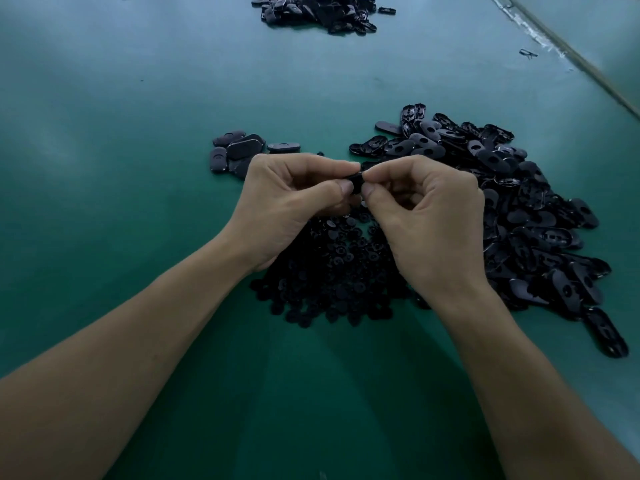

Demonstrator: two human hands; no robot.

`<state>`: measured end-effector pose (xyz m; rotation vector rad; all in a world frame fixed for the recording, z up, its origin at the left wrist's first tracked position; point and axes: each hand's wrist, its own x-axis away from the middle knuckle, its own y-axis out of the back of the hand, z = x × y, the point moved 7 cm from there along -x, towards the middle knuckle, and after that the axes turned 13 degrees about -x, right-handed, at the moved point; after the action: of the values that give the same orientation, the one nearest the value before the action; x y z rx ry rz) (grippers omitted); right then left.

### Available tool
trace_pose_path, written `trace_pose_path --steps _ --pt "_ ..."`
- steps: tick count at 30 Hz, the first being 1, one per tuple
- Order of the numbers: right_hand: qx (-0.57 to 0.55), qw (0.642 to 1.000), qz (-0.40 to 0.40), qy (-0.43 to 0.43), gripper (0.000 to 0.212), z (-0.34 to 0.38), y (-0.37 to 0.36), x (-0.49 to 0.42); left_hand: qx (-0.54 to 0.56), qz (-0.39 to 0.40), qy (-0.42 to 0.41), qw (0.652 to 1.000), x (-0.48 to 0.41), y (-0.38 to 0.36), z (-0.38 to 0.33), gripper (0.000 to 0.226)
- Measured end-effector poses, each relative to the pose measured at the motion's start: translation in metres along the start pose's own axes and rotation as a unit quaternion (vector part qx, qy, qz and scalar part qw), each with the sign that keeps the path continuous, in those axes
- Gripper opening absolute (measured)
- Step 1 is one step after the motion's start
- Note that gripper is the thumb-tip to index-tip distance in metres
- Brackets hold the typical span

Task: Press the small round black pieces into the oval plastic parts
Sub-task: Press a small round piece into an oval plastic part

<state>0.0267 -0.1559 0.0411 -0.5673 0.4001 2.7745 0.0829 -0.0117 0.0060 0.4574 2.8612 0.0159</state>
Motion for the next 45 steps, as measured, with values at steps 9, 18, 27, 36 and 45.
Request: trace_pose_path --steps 9,18,27,36,45 --pt "-0.016 1.000 -0.005 -0.024 0.014 -0.006 -0.002 0.000 -0.025 0.004 -0.007 1.000 -0.002 0.000 0.002 0.018" --pt "-0.039 0.997 -0.009 -0.065 0.018 -0.013 0.000 0.000 -0.063 0.007 -0.024 0.998 0.000 -0.002 0.000 0.021" --pt "0.039 0.999 -0.022 -0.010 0.030 -0.005 -0.001 0.003 -0.089 0.008 -0.015 0.996 0.001 -0.002 0.000 0.024" --pt "0.052 0.998 -0.034 -0.017 0.031 -0.006 -0.001 0.005 -0.164 -0.010 -0.028 0.986 0.005 -0.003 -0.005 0.025" --pt "0.080 0.997 -0.006 0.017 0.023 0.007 -0.006 0.007 -0.190 -0.036 -0.026 0.981 0.005 -0.003 -0.008 0.016"
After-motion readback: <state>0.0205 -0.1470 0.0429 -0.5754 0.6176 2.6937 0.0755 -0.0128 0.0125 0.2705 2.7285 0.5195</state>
